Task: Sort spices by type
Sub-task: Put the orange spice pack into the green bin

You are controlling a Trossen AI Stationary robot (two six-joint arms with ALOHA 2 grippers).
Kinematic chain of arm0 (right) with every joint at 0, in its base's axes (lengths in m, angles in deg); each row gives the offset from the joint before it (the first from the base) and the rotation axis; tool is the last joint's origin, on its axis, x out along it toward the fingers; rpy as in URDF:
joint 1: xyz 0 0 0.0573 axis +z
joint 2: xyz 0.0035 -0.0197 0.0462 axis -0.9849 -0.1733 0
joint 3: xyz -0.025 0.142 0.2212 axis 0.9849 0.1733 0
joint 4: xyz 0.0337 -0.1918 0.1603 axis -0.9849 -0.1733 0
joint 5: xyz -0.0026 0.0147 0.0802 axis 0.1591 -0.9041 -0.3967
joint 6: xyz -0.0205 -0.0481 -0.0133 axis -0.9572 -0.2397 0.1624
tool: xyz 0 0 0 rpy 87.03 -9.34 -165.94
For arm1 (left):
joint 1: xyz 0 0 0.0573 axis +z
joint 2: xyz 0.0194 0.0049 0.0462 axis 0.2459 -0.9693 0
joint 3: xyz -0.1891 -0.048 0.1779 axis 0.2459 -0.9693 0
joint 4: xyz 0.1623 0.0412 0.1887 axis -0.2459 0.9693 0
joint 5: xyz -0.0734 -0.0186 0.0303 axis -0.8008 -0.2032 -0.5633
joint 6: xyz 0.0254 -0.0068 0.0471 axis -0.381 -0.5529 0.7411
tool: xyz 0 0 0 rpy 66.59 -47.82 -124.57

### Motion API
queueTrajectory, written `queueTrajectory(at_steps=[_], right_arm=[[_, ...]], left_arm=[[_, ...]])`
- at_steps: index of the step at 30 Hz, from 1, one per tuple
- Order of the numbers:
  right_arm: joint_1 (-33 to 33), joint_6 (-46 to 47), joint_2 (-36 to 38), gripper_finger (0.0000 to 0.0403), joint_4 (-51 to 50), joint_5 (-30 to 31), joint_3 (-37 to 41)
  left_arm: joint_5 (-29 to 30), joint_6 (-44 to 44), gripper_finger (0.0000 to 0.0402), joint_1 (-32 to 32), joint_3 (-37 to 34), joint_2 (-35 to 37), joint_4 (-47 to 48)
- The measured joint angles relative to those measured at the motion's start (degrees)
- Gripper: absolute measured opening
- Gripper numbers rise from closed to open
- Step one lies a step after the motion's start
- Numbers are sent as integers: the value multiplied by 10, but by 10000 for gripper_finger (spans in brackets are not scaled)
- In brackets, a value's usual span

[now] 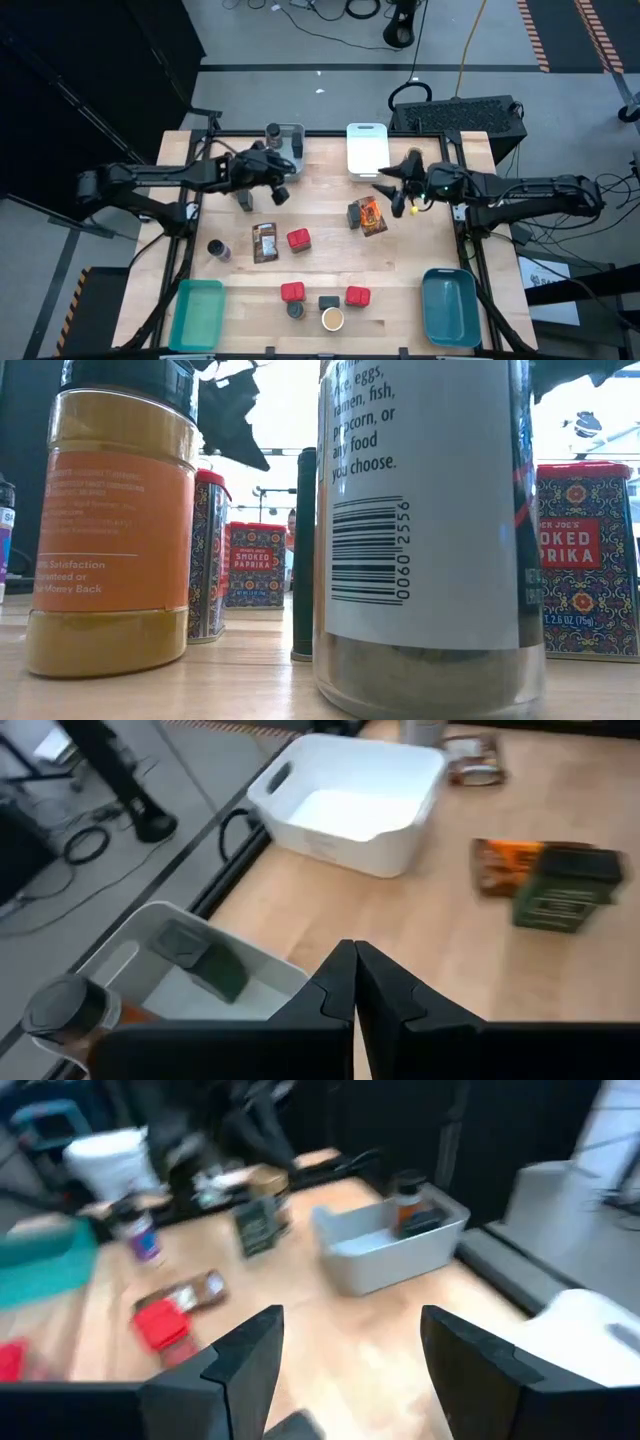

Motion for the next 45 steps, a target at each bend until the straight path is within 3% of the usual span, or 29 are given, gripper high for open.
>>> queueTrajectory(at_steps=[8,16,23,29,33,40,45], right_arm=[[41,26,-38,222,-267,-2,-83],[64,29,-117,222,-409,-3,-153],[107,78,-177,222,-429,-46,-155],[148,97,-224,222,-428,-47,-155],[163,87,-243,222,-426,-42,-155],[175,71,-277,222,-423,29,-155],[163,35,-328,222,-393,19,-155]], left_arm=[[0,-12,13,-80,0,69,40],[57,-60,13,-170,0,81,53],[114,-82,13,-252,0,81,51],[162,-104,13,-299,0,81,52],[175,-126,13,-311,0,81,70],[178,-152,13,-316,0,81,105],[239,-155,13,-316,0,81,107]])
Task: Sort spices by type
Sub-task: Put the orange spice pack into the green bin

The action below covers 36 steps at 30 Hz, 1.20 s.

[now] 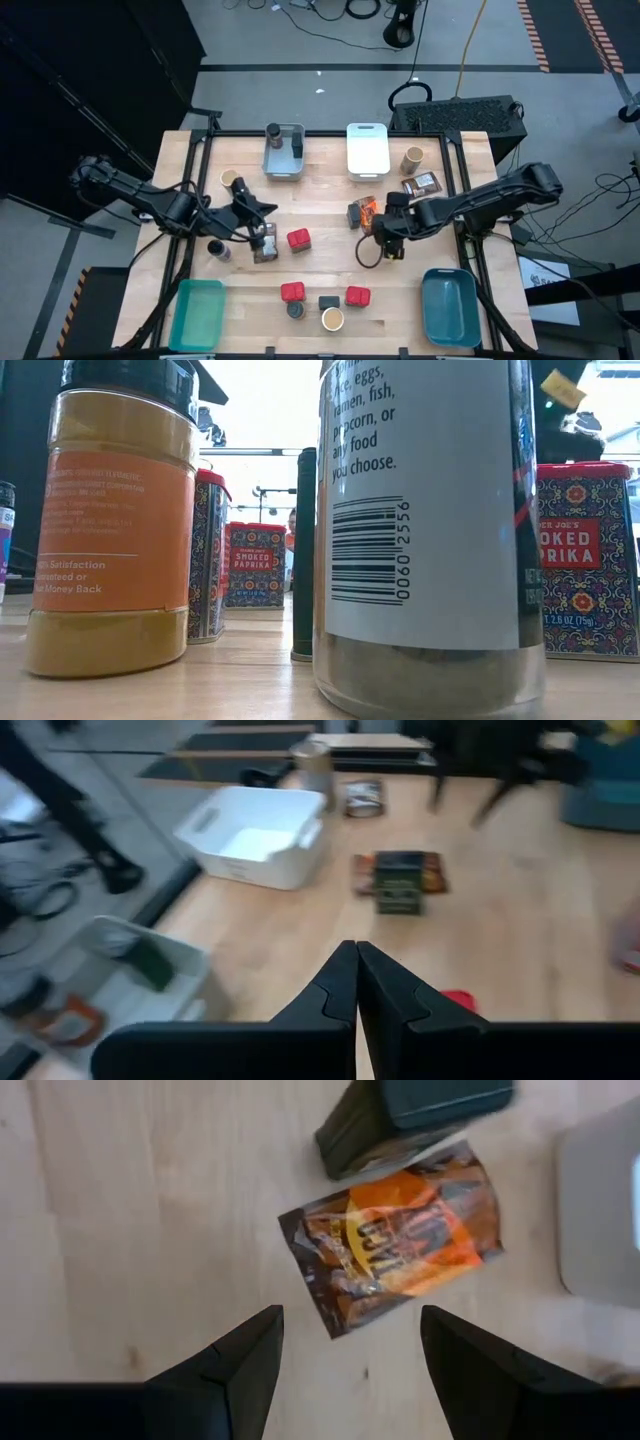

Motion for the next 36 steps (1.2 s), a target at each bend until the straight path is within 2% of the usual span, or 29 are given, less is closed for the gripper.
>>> queueTrajectory(at_steps=[6,11,16,23,31,36], right_arm=[[-21,-27,-42,222,36,-54,0],[-53,-73,-51,222,71,-66,6],[-85,-83,-51,222,99,-81,39],[-101,-70,-51,222,201,-115,112],[-105,-56,-51,220,234,-110,132],[-118,-39,-49,189,252,-110,149]], left_arm=[[29,6,13,0,0,0,2],[33,18,13,0,0,0,4],[44,24,13,1,0,0,9],[76,25,13,1,0,0,31],[89,25,13,1,0,0,30],[89,25,13,1,0,0,30]])
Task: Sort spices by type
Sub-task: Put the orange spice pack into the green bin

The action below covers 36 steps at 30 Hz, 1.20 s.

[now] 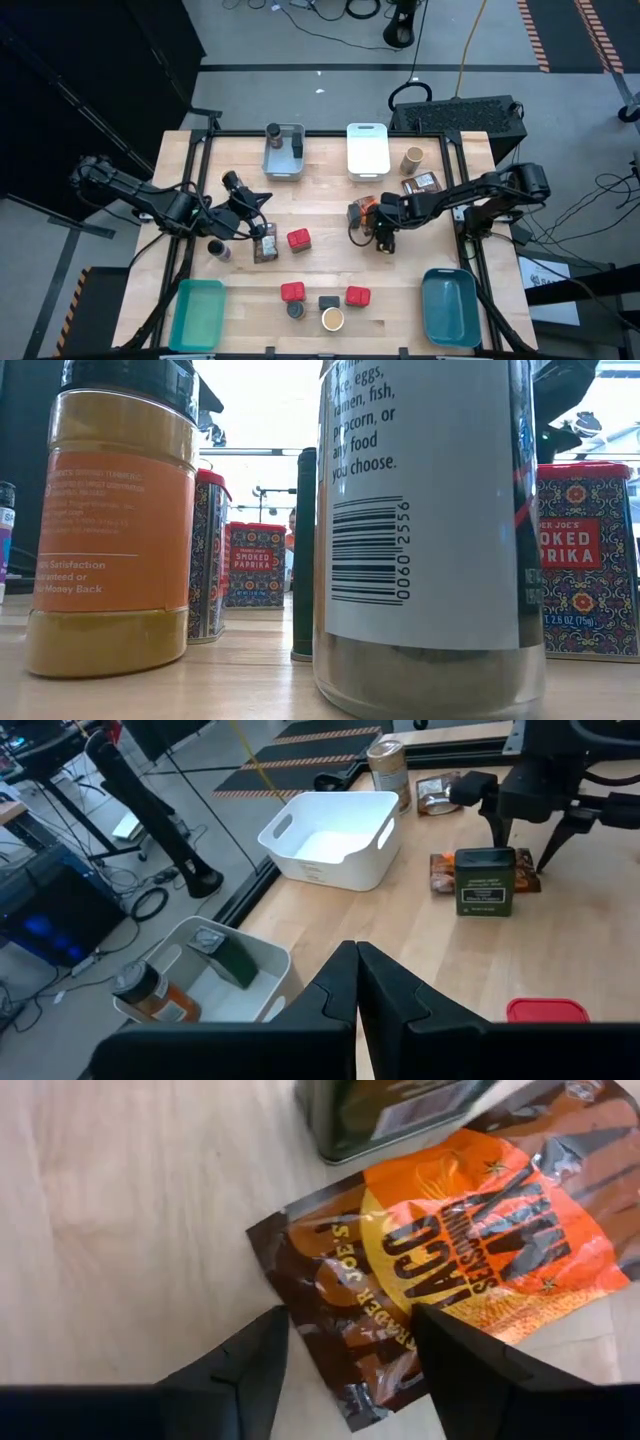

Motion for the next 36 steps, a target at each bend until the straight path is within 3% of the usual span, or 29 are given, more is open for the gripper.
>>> queueTrajectory(at_steps=[14,25,31,36], right_arm=[[-3,-2,5,8,-2,6,13],[0,46,126,1,-169,-6,-24],[22,83,191,1,-277,-4,-102],[53,89,215,0,-283,-5,-166]], left_arm=[[0,1,13,0,0,0,0],[0,64,13,0,0,0,-3],[-15,125,13,0,0,0,-3],[-21,135,13,0,0,0,-5]])
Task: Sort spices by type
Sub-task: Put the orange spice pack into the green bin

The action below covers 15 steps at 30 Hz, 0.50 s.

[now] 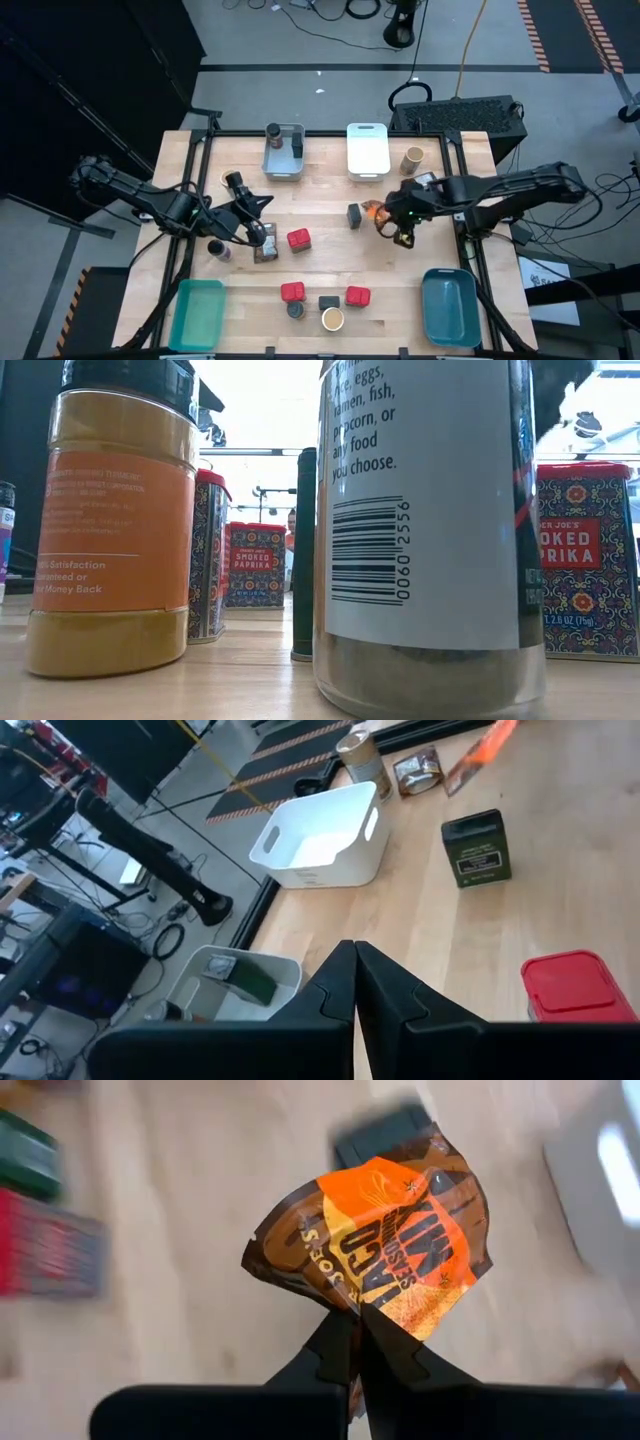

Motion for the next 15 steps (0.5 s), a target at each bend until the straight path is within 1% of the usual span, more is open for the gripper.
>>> queueTrajectory(at_steps=[2,4,6,10,12,15], right_arm=[[11,-3,0,0,16,-4,-21],[19,-13,-1,0,49,-15,-36],[25,-26,-2,0,96,-22,-43],[24,-43,-10,0,186,-69,-43],[23,-48,-18,0,213,-83,-43],[23,-47,-40,0,255,-103,-43]], left_arm=[[-20,0,13,0,0,0,-4],[-58,7,13,0,0,-2,-21],[-105,33,13,0,0,-8,-51],[-191,102,18,0,0,-30,-127],[-208,133,31,0,0,-44,-161],[-209,164,66,0,0,-64,-195]])
